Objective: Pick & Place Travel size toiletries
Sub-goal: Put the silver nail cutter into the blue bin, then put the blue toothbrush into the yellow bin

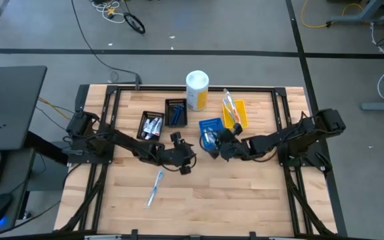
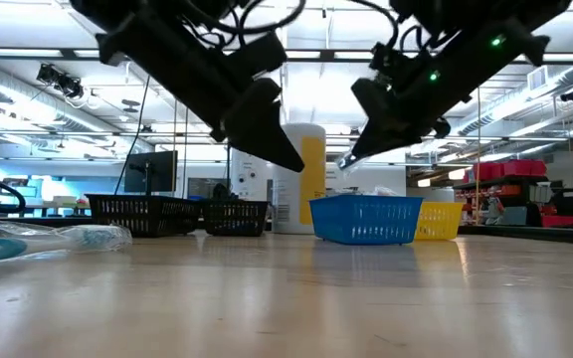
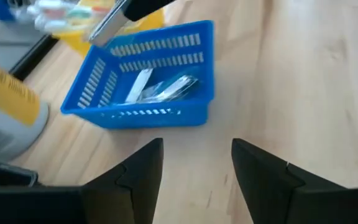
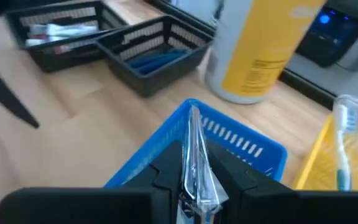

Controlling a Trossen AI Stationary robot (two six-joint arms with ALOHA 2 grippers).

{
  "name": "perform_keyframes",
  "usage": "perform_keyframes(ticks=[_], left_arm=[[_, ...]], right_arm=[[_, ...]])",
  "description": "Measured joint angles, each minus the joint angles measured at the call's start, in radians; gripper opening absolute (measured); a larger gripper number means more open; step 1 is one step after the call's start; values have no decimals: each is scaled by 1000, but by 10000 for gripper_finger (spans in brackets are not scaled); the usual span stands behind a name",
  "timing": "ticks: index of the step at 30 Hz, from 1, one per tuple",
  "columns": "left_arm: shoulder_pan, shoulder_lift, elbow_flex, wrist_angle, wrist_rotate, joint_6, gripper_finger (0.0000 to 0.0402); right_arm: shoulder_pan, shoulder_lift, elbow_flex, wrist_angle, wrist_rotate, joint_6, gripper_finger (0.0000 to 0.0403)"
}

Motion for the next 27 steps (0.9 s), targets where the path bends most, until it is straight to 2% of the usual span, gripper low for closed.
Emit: perform_keyframes(ticks=[5,10,13,15,20,24,27], left_arm=[[31,0,0,-8,5,-23,194],[65,-5,37,-74,87,-83,193],[80,-5,67,-139,126,-90,192],[87,-5,88,-199,133,-93,192],[90,-5,150,-354,134,-149,192],[89,-5,213,-536,238,-259,192],[88,-5,252,-688,342,-388,192]], right_arm=[[-73,41,0,1,-55,6,72],[-143,92,0,-14,-182,-46,78],[-180,96,0,5,-271,-53,97],[-198,96,0,24,-299,-73,116],[-231,96,0,44,-292,-177,163],[-242,96,0,91,-296,-185,177],[-241,96,0,127,-341,-192,178]])
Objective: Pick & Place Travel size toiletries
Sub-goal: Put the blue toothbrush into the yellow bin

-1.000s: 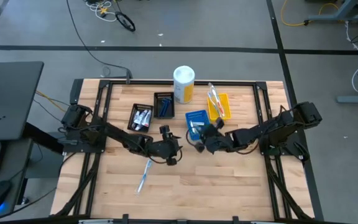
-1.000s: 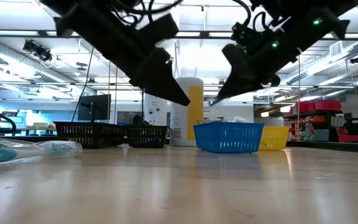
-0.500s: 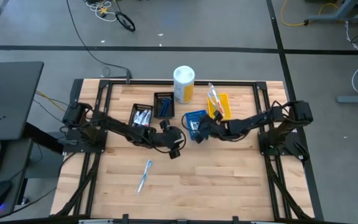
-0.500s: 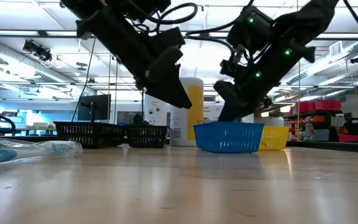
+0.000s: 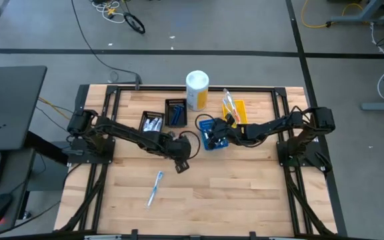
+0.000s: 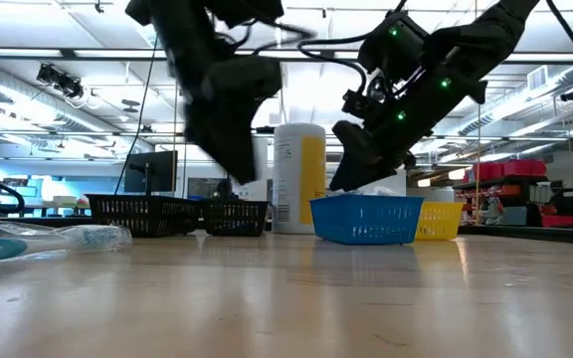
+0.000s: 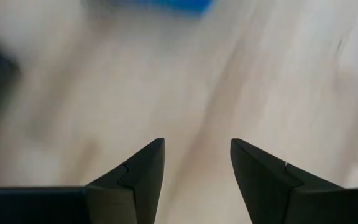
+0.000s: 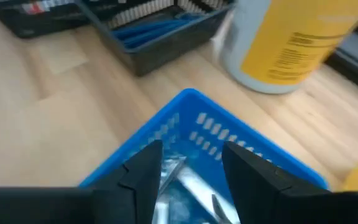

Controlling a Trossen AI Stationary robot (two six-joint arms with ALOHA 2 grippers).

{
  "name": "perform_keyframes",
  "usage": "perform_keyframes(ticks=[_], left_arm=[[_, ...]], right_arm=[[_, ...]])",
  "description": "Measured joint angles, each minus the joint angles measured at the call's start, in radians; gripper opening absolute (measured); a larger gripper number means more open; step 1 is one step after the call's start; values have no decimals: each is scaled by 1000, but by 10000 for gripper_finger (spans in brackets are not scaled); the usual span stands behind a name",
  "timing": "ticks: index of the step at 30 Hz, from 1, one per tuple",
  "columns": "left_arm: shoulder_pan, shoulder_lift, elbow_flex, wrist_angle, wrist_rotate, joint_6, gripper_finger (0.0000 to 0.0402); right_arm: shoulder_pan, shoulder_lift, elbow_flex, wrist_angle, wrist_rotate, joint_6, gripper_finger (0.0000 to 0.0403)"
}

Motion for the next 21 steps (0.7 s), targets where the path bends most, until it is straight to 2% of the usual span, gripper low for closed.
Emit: perform_keyframes(ticks=[5,9,12,16,21], left_arm=[[-10,0,19,-244,236,-360,192],[-65,3,18,-346,331,-507,192],[-117,7,18,-346,362,-566,192],[-175,7,18,-324,324,-657,192],[-206,7,-2,-334,326,-741,192]], right_arm=[[0,0,0,8,-29,-5,179],[-1,0,0,13,-29,-10,179],[0,0,0,13,-29,-49,179],[-1,0,0,30,-29,-101,179],[-2,0,1,147,-32,-134,179]])
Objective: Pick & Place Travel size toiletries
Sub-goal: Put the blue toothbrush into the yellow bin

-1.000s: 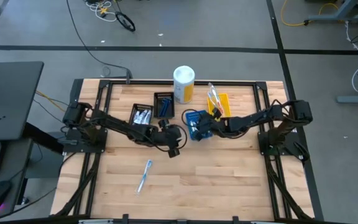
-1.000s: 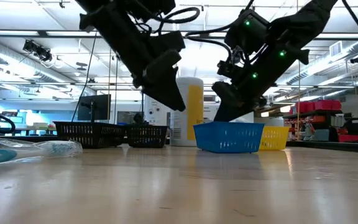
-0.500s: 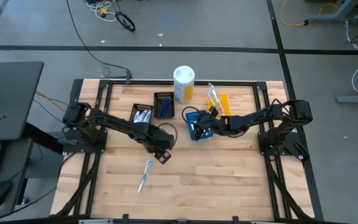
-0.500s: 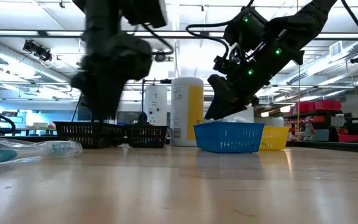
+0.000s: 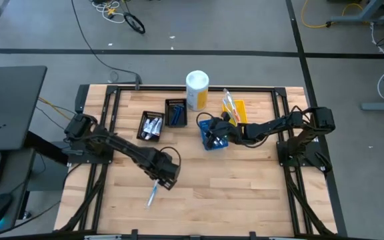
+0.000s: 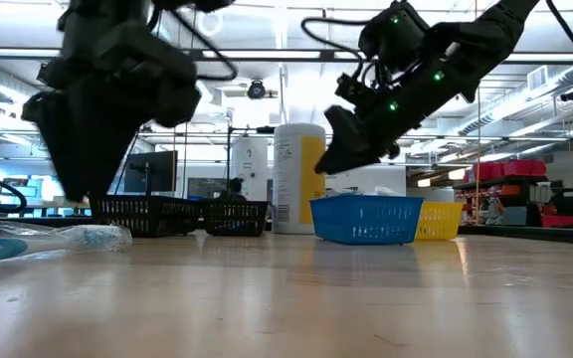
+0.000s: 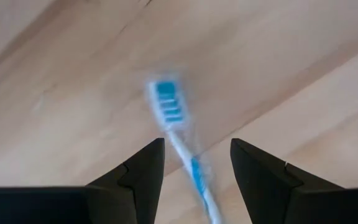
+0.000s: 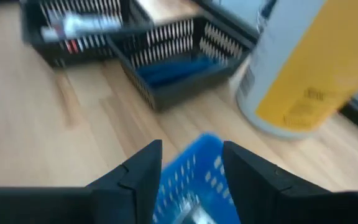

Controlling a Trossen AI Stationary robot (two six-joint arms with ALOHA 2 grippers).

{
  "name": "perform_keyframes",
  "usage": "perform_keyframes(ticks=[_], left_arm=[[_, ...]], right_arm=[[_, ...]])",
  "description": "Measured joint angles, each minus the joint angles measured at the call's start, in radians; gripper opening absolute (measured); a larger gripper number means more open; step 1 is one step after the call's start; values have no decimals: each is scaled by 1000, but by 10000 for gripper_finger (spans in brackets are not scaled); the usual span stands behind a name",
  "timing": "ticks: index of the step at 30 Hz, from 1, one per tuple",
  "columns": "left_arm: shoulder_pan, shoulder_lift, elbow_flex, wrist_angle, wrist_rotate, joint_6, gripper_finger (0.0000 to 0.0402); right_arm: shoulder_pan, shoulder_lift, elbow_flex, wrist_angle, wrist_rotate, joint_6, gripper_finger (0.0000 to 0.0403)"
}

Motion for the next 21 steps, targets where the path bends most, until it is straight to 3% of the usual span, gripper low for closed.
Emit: perform_keyframes(ticks=[6,11,21], left_arm=[[-50,0,-140,152,59,-77,192],[-66,-7,-218,263,51,-81,180],[-32,-5,-183,205,-23,79,23]], right_arm=[[0,0,0,143,-66,-33,179],[0,0,0,195,-150,-34,179],[0,0,0,211,-417,-121,179]])
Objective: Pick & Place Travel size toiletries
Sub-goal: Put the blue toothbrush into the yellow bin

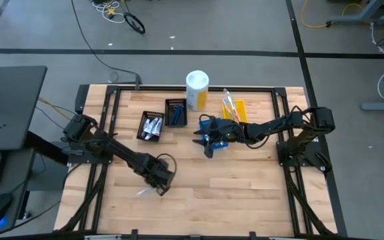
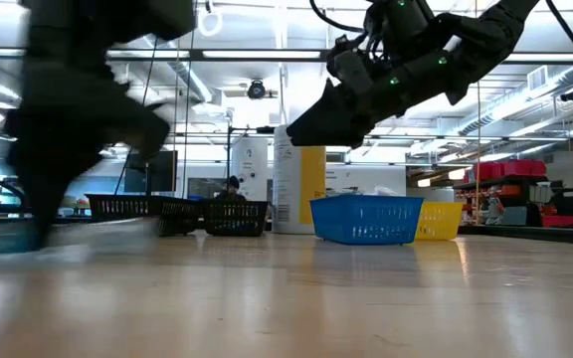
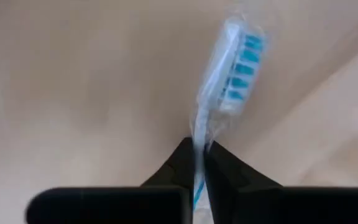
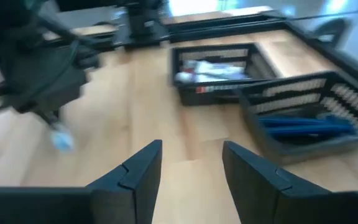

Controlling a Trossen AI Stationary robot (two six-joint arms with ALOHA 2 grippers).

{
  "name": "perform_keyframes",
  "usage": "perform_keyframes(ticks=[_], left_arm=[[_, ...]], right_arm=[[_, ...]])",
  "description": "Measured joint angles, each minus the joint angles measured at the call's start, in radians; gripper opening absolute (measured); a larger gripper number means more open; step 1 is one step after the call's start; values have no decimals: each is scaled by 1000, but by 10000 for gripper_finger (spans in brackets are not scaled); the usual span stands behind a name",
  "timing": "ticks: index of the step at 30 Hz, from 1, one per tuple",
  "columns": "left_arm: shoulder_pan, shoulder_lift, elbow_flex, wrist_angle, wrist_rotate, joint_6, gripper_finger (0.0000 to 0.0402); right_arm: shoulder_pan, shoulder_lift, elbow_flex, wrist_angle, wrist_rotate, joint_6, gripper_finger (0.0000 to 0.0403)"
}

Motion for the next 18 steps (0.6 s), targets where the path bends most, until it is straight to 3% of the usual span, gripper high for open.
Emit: perform_keyframes(ticks=[4,9,13,16,18], left_arm=[[30,-50,73,-37,-183,75,24],[61,-177,124,-55,-333,176,31],[98,-291,123,-42,-614,269,17],[114,-353,124,25,-799,366,17],[130,-362,125,125,-826,475,19]], right_arm=[[1,0,0,0,-52,-11,179],[0,-8,0,-7,-52,-32,179],[0,-54,0,-21,-52,-64,179],[0,-86,0,-25,-68,-48,179],[1,-103,0,-21,-116,-21,179]])
